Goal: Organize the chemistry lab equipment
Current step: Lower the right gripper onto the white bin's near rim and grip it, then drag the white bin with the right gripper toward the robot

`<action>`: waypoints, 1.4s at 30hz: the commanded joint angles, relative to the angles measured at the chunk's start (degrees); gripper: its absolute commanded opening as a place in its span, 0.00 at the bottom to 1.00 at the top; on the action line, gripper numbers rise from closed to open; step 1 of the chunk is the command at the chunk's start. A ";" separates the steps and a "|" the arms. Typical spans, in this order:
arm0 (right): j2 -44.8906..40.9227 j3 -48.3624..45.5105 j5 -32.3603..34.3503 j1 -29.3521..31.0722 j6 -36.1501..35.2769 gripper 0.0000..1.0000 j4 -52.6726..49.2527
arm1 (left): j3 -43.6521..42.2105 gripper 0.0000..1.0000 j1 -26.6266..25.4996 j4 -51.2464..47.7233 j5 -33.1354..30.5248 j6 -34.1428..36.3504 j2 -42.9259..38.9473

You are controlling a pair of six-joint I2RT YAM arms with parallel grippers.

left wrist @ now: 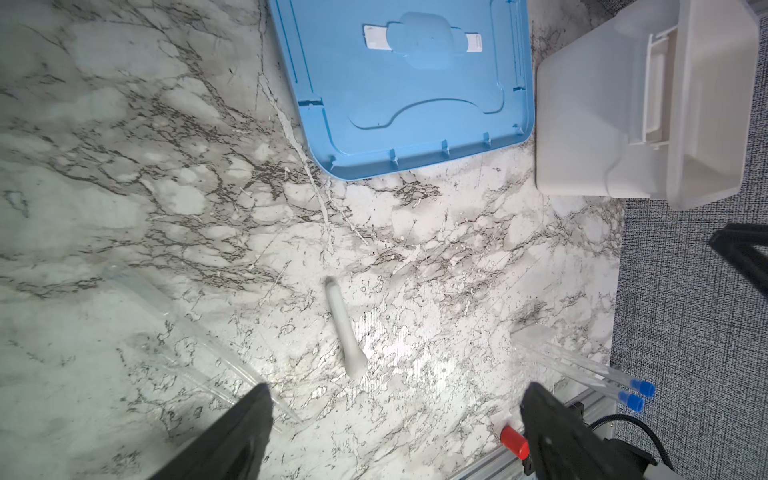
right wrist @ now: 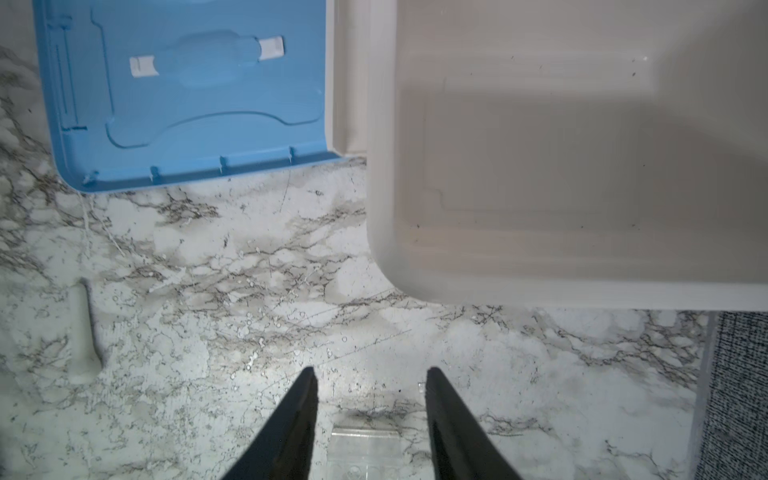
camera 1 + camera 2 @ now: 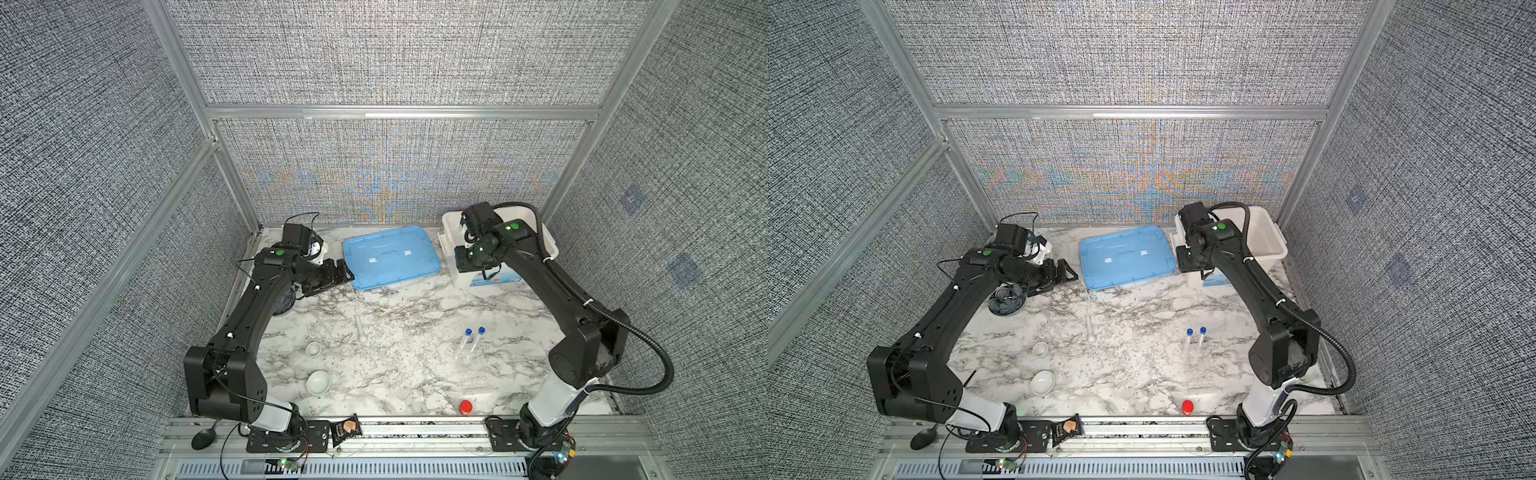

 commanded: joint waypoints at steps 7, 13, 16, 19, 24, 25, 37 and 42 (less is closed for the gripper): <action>8.65 8.18 -1.21 -1.25 -0.46 0.53 3.83 | -0.63 0.94 0.11 1.36 -3.12 -1.53 -0.25; 13.06 10.04 -0.97 -1.23 -2.55 0.52 5.91 | -0.46 0.94 0.11 2.15 -4.76 -2.65 0.13; 15.90 13.51 3.45 -0.40 -3.41 0.48 3.30 | -0.16 0.94 0.11 2.90 -4.97 -3.97 0.95; 17.81 15.63 4.58 -0.46 -3.53 0.43 1.48 | 0.03 0.94 0.06 4.09 -4.40 -5.38 1.56; 18.36 15.19 3.02 -0.88 -3.57 0.36 1.53 | 1.96 0.94 0.11 3.25 -4.59 -5.28 3.27; 18.44 15.06 2.80 -0.84 -3.35 0.36 1.44 | 2.34 0.94 0.11 2.90 -4.84 -5.05 3.55; 18.39 14.25 2.03 -0.86 -1.57 0.13 0.43 | 3.27 0.94 0.05 2.10 -4.37 -4.61 4.47; 15.10 12.08 1.41 0.07 -0.96 0.07 -1.94 | 3.48 0.94 0.08 1.46 -4.57 -4.30 4.06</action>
